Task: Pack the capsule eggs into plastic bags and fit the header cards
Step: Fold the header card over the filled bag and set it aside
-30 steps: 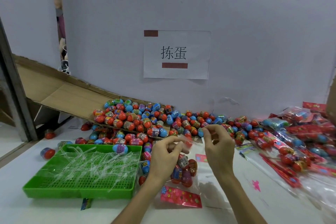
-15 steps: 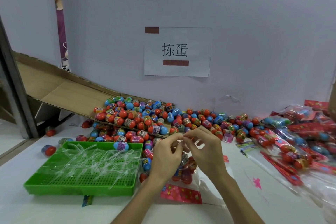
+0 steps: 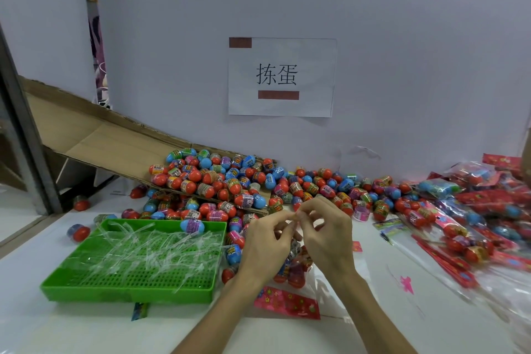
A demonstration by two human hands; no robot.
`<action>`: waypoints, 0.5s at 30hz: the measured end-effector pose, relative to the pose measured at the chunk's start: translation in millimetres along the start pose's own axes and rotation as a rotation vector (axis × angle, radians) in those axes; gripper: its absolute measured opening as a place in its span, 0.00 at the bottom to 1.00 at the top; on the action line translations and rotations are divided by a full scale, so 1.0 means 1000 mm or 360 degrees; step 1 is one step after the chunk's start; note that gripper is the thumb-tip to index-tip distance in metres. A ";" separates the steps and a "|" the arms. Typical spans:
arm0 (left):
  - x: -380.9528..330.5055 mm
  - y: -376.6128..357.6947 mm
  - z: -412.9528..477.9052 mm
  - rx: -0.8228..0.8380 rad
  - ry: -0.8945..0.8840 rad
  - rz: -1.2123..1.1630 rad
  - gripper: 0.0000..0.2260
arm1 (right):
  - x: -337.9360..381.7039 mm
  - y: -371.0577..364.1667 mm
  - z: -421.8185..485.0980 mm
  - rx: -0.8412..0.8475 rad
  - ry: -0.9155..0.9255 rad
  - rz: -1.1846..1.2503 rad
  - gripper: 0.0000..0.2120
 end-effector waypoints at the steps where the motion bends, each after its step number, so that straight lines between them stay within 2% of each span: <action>1: -0.001 0.000 0.000 0.0004 -0.0005 0.0001 0.09 | -0.001 0.000 0.000 -0.0009 -0.0044 0.0014 0.10; 9: -0.003 0.000 0.001 -0.0002 -0.0006 -0.0021 0.10 | -0.013 -0.002 -0.001 0.0026 -0.0446 0.0268 0.10; 15: -0.001 -0.001 0.000 0.0019 0.0028 -0.0070 0.09 | -0.014 -0.004 -0.001 0.0065 -0.0569 0.0362 0.09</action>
Point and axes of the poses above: each hand's wrist, its own z-axis towards the middle knuckle, its own y-axis out of the back of the hand, x = y × z, the point moved 7 cm from there along z, towards the middle knuckle, and after that the axes turned 9 degrees about -z, right-handed, at the moved point
